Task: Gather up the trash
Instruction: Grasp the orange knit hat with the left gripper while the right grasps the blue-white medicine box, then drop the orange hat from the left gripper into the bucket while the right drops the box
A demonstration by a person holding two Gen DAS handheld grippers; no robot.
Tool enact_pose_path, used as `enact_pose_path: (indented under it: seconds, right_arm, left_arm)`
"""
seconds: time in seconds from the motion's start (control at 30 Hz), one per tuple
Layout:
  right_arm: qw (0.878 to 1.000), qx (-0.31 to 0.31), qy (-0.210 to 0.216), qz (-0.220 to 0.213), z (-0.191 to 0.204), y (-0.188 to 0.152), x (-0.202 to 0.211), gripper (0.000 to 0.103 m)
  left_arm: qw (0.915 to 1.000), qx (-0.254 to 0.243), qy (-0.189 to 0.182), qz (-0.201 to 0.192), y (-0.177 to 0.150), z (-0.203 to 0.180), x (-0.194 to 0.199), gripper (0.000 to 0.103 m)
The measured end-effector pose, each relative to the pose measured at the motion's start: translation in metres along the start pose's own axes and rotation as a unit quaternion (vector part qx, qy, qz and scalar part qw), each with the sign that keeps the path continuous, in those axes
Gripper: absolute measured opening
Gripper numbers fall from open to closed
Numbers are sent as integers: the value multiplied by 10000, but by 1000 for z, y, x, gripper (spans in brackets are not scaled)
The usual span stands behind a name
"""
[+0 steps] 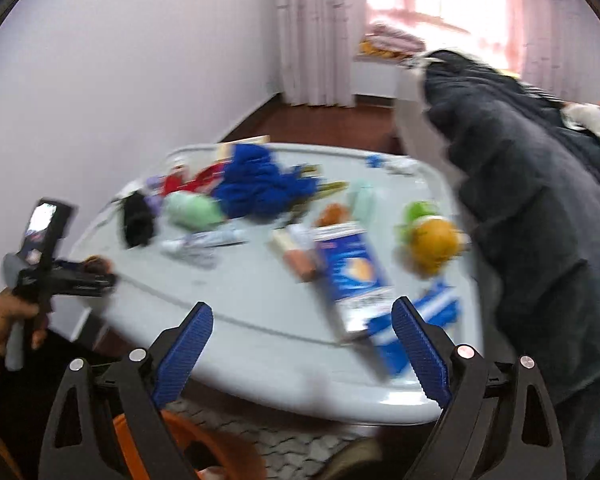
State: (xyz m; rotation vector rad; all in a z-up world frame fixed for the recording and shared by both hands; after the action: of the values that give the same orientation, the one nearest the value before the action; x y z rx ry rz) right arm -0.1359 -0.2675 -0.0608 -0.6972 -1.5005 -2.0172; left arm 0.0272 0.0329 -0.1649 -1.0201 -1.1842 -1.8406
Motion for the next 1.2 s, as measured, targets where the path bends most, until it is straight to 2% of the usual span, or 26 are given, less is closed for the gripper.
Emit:
enact_pose_path:
  seconds: [0.03,0.07,0.1,0.2,0.33,0.4,0.5,0.53,0.6,0.7,0.77,0.8,0.83,0.97,1.07,1.2]
  right_arm:
    - [9999,-97,-57,-40,-9,1,3,89]
    - [9995,-281,-106,-121,-19,4,6,89]
    - [9987,-466,-104,-184,-27,7,9,89]
    - [9971,-602,-209,-405,-37,21,14,89]
    - [9980,-407,-385,-304,-34,29,2,89]
    - [9994,-226,-252,47,-28,28,-20,89]
    - [9957,251,-217,869,-26,18,-68,88]
    - [9935,355,-228,1061,-26,13,-80,82]
    - [9873,548,-340,1450,-34,6,-110,76]
    - [9839,345,-359,1717,-51,0,-137,72]
    - [9836,191,-170,1786,-54,-2,-147,64]
    - [9824,175,-108,1859,-54,-3,-150,56]
    - [9816,229,-135,1893,-53,-5,-153,54]
    - [9850,423,-315,1640,-40,1,-142,52]
    - [9916,333,-142,1238,-26,18,-122,52]
    - [9952,289,213,915,-1,36,-101,52]
  left_arm:
    - [10000,-11,8,-43,-1,0,3,40]
    - [9999,-40,40,-152,-2,-1,8,33]
    - [9997,-60,87,-238,-4,-1,12,31]
    - [9996,141,-140,-209,-10,0,36,31]
    - [9974,106,-137,-698,5,1,62,31]
    - [9963,117,-250,-812,3,0,71,31]
    - [9954,30,-405,-865,9,-15,67,31]
    - [9948,0,-463,-902,9,-19,67,31]
    - [9939,-68,-530,-968,8,-25,72,31]
    - [9932,-133,-627,-969,7,-36,69,31]
    - [9928,-211,-698,-946,3,-44,69,31]
    - [9925,-251,-723,-949,1,-48,70,31]
    - [9922,-279,-748,-955,0,-51,71,31]
    - [9906,-333,-867,-1001,1,-60,76,31]
    - [9886,-354,-916,-1144,0,-62,84,31]
    - [9872,-338,-993,-1202,-9,-61,93,31]
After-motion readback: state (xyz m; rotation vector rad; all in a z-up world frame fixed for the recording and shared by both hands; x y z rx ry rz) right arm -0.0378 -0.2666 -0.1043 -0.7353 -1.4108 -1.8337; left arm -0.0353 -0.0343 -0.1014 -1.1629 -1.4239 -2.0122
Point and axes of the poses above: each gripper's, at about its wrist camera, not at the fingertips, and x roughly against the way its jaws point, z to its left, y to its top, the point moved 9 cm from there along -x, roughly the way its jaws point, and after that the axes turned 15 degrees about y, right-handed, at the moved point
